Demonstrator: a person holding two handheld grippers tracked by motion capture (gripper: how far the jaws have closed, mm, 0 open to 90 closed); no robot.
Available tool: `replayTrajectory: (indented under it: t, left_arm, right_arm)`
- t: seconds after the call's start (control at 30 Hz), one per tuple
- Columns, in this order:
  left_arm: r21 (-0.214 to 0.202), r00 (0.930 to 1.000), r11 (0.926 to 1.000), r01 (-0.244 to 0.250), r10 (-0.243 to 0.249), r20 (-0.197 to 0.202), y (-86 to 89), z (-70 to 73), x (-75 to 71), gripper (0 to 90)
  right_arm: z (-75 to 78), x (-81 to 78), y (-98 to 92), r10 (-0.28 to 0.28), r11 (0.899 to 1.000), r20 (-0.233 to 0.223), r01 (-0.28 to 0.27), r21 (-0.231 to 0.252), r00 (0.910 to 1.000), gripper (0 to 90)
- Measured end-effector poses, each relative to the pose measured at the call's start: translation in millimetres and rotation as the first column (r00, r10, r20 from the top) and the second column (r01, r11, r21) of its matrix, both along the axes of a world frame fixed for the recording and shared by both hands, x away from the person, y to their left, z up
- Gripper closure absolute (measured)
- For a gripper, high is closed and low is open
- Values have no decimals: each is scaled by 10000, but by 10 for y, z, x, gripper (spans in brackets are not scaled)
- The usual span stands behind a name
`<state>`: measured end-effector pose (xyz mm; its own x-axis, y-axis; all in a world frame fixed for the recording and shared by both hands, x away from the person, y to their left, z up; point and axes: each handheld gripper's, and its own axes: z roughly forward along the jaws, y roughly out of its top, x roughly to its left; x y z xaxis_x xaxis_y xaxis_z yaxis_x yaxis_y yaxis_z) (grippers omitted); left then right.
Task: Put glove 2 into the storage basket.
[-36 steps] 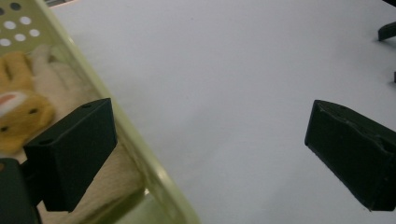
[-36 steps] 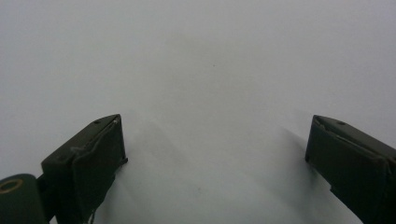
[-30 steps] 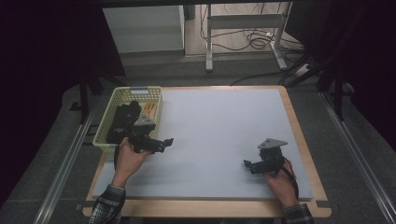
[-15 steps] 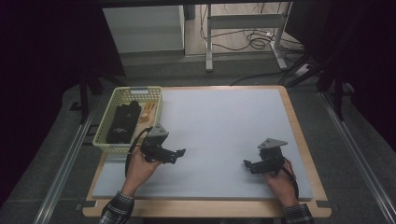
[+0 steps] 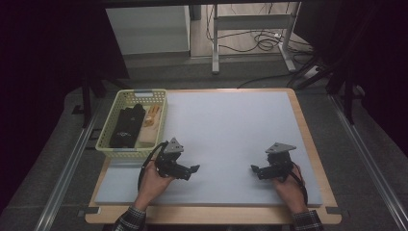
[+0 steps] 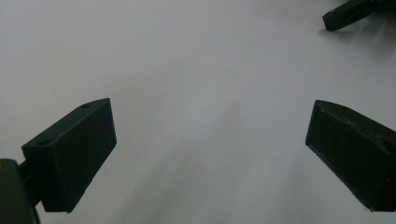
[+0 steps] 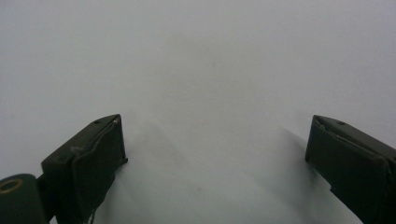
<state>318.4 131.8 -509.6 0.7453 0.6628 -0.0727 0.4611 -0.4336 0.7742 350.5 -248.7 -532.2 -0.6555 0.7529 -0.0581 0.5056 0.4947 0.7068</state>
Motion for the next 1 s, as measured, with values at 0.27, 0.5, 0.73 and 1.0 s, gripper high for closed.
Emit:
replayTrajectory:
  t: [0.27, 0.5, 0.73, 1.0]
  left_arm:
    - [123, 9998, 9999, 17, -14, -211, 8, -184, -10, 20]
    - [395, 9997, 9992, 41, -32, -238, 3, -248, -20, 19]
    - [674, 9994, 9977, 98, -75, -345, -22, -318, -18, 18]
    - [1151, 9987, 9933, 40, 20, -518, -57, -377, 4, 14]
  right_arm:
    - [0, 0, 0, 1, 10000, -1, -1, 3, 10000, 45]
    - [0, 0, 0, 0, 10000, -1, 0, 2, 10000, 45]
    - [0, 0, 0, 2, 10000, 1, -2, 1, 10000, 45]
    - [0, 0, 0, 2, 10000, 1, -2, 2, 10000, 45]
